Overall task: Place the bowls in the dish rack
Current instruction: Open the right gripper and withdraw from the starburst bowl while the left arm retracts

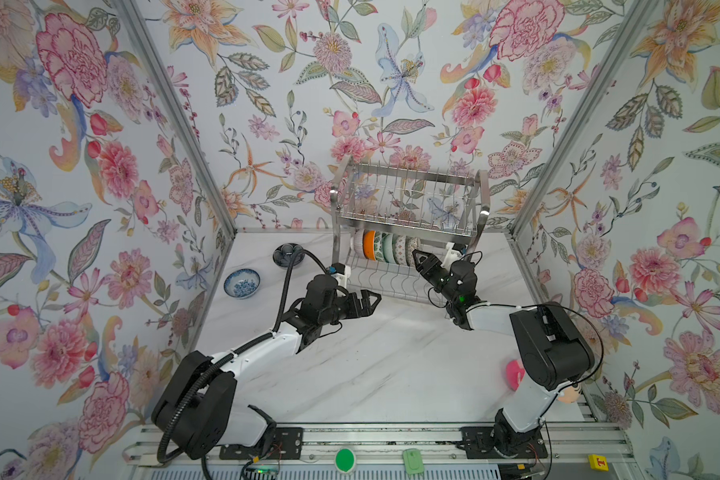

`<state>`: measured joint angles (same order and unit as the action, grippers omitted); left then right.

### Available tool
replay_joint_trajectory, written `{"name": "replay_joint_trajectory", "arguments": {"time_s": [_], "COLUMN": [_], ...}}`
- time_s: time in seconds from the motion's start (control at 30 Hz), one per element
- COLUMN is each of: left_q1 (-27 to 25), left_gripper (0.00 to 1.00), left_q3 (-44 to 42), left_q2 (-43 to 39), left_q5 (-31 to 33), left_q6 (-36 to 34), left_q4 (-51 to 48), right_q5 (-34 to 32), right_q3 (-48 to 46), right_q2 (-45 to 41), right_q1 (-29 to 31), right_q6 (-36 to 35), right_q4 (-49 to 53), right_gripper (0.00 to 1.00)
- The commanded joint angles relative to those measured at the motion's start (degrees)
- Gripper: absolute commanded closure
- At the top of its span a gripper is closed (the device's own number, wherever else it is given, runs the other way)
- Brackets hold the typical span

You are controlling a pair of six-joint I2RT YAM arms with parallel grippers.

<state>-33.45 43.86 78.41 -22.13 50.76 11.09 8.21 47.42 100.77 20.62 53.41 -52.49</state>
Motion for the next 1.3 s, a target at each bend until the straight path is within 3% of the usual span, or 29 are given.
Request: {"name": "replay_joint_trajectory", "arguments": {"time_s": [0.0, 0.33, 0.93, 1.27], "left_q1": [-0.6, -0.7, -0.8, -0.7], "left_gripper": [0.01, 0.01, 0.01, 0.00], "left_q3": [-2.2, -4.6, -4.0, -3.5], "left_q2": [-3.0, -7.2, -7.6, -8.1], "left_q5": [2.3, 3.8, 4.2, 4.8], "left_q6": [0.9, 1.2, 0.9, 0.6], "left_q4": [-1.7, -3.6, -4.7, -5.9], "right_q5": [0.2, 1.2, 4.3, 7.5], "right_q3": [-0.8, 0.9, 6.1, 5.6], "right_q2": [-2.2, -1.7, 1.7, 2.4], "right_q1": [0.6, 0.3, 1.6, 3.4], "right_q6": [-2.8, -4.0, -4.9, -5.1], "right_q4": [0.7, 2.9, 5.3, 5.7], "right_gripper": [0.43, 0.42, 0.38, 0.29]}}
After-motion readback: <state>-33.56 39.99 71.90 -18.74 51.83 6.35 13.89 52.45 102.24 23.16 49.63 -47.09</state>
